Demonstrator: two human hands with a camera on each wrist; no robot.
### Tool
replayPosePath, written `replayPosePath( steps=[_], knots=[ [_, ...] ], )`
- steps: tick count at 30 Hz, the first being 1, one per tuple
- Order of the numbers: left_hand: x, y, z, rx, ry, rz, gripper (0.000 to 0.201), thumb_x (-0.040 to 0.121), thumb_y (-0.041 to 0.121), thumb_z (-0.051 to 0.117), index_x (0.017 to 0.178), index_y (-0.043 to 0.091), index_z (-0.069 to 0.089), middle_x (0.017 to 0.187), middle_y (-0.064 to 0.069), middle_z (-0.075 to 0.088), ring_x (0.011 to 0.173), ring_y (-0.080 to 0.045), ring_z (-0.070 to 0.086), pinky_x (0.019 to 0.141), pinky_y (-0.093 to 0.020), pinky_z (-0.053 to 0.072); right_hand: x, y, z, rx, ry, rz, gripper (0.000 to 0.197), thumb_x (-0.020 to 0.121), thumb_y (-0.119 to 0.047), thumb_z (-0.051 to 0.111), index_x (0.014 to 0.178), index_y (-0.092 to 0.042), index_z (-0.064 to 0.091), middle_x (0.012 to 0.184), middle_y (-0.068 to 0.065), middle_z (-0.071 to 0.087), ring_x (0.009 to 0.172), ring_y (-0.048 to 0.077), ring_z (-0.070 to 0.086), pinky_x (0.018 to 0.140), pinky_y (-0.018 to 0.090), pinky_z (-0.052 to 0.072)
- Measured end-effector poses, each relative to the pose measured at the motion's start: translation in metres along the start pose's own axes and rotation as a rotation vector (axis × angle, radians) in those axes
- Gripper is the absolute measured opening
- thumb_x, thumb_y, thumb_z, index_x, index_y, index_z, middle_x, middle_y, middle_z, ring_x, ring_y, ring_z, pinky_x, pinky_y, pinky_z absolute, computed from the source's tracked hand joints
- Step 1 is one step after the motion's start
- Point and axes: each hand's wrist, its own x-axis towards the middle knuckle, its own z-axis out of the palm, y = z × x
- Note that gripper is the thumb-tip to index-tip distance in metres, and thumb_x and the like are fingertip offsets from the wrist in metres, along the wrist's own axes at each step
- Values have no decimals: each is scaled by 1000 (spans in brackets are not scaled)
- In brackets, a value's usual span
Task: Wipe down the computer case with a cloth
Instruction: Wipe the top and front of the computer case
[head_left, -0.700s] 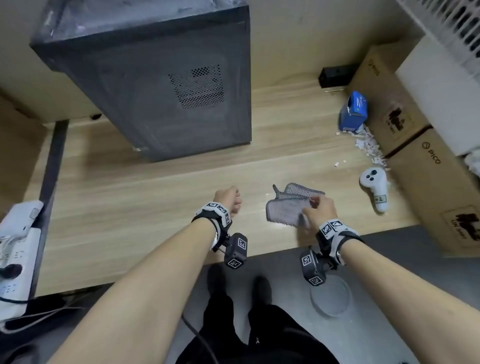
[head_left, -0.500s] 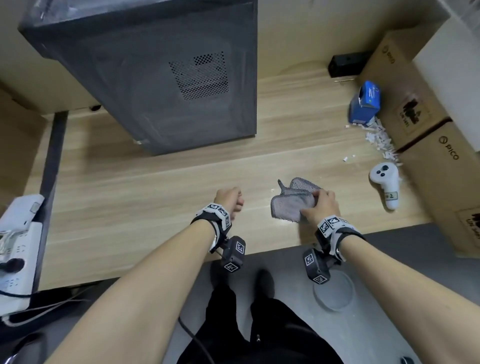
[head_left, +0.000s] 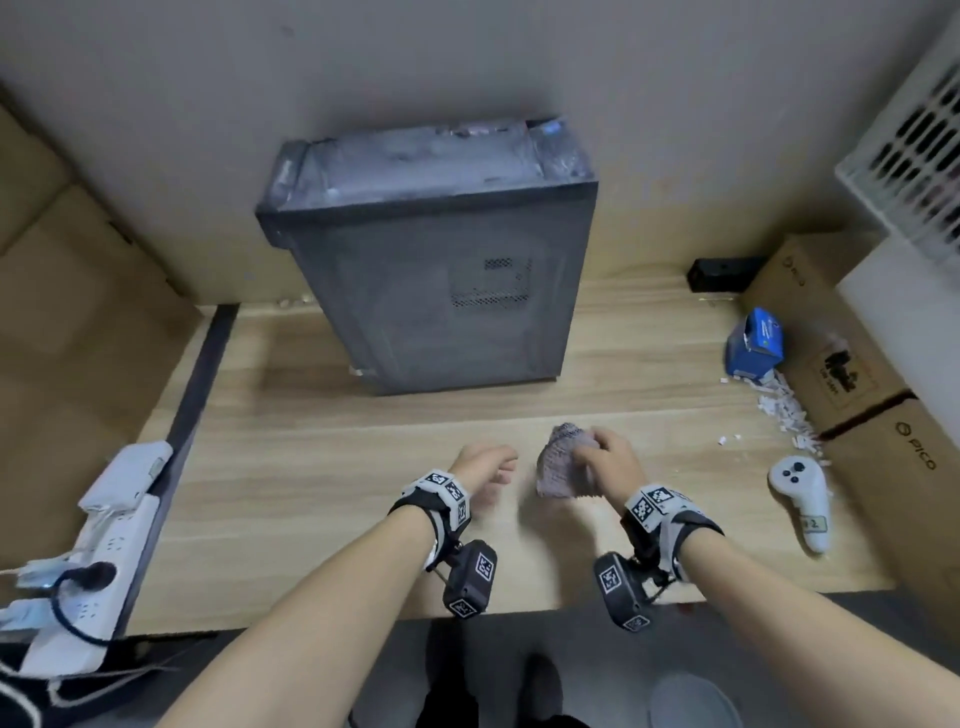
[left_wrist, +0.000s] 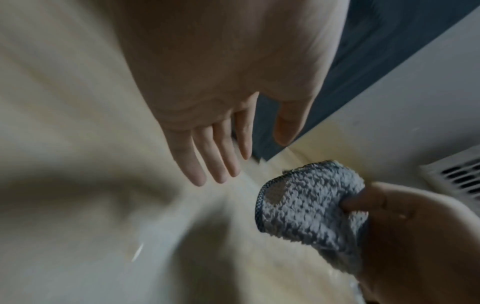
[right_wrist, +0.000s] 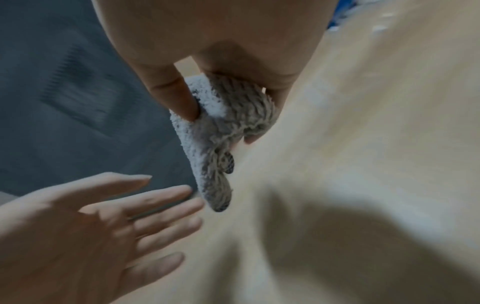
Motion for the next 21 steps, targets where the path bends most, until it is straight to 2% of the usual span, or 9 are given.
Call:
replayPosePath(
  steps=[2, 4, 7, 9, 12, 14, 17, 19, 21],
  knots=[
    [-16, 32, -20, 47, -29, 48, 19, 94, 30, 59, 106, 18, 64, 109, -2, 67, 98, -17, 61, 77, -30, 49, 4, -46, 11, 77, -39, -43, 10, 60, -18, 53, 63, -16, 44, 59, -1, 46, 58, 16, 43, 42, 17, 35],
    [-32, 63, -40, 54, -30, 81, 10, 95, 32, 55, 101, 25, 60, 109, 2, 64, 101, -15, 58, 77, -30, 46, 11, -86, 21, 141, -66, -111, 11, 58, -14, 54, 60, -17, 43, 59, -2, 44, 61, 17, 41, 50, 21, 34],
    [-48, 105, -73, 7, -43, 116, 26, 91, 41, 57, 111, 25, 57, 106, 0, 63, 94, -17, 59, 72, -29, 47, 16, -152, 32, 139, -82, -250, 13, 60, -10, 56, 61, -15, 43, 59, -3, 42, 59, 14, 39, 53, 25, 30],
    [-58, 129, -93, -26, -84, 139, 34, 84, 49, 60, 108, 26, 56, 98, 1, 60, 80, -15, 57, 70, -30, 49, 13, -194, 37, 153, -103, -324, 14, 66, -5, 58, 64, -11, 46, 58, -3, 41, 53, 9, 38, 49, 24, 30],
    [-76, 166, -119, -35, -153, 219, 16, 92, 40, 54, 95, 25, 60, 90, -1, 66, 72, -16, 60, 79, -33, 43, 14, -248, 45, 134, -132, -425, 10, 62, -12, 58, 68, -8, 52, 62, 2, 45, 57, 13, 38, 50, 26, 29],
    [-86, 193, -136, -52, -137, 323, 8, 91, 29, 61, 91, 21, 62, 90, -4, 66, 71, -17, 62, 81, -34, 46, 19, -277, 44, 75, -122, -506, 11, 63, -13, 58, 71, -7, 56, 64, 1, 50, 60, 14, 42, 53, 28, 34],
    [-94, 233, -160, -73, -29, 512, 22, 83, 20, 73, 101, 10, 67, 82, -2, 68, 65, -11, 63, 76, -34, 56, 31, -316, 38, -45, -57, -588, 12, 76, -7, 65, 88, -7, 64, 76, -1, 59, 67, 13, 49, 63, 27, 40],
    [-100, 258, -175, -78, 59, 603, 28, 80, 20, 75, 106, 11, 68, 79, 2, 70, 63, -6, 65, 75, -33, 58, 39, -336, 32, -83, 33, -616, 22, 80, -3, 67, 102, -9, 66, 86, -3, 64, 74, 11, 55, 68, 26, 45],
    [-105, 276, -189, -108, 124, 674, 18, 87, 11, 67, 104, 13, 66, 79, 1, 69, 60, -4, 64, 55, -23, 54, 47, -348, 29, -58, 123, -617, 31, 80, -1, 67, 109, -12, 64, 96, -5, 67, 86, 13, 61, 75, 26, 50]
  ],
)
